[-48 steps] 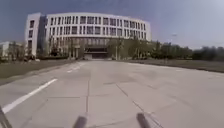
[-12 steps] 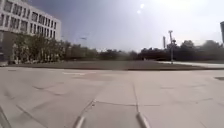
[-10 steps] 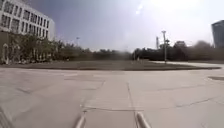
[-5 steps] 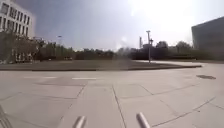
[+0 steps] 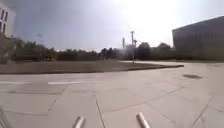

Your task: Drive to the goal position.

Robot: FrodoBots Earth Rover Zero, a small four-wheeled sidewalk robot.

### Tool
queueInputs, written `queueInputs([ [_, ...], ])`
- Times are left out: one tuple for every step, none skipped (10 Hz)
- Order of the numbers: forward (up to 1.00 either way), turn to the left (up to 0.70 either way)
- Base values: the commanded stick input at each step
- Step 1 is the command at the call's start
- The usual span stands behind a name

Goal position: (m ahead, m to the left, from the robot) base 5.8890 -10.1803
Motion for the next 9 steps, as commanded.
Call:
queueInputs([
  [1.0, -0.04],
  [1.0, 0.0],
  [1.0, 0.0],
  [1.0, 0.0],
  [1.0, 0.0],
  [1.0, 0.0],
  [1.0, 0.0],
  [1.0, 0.0],
  [1.0, 0.0],
])
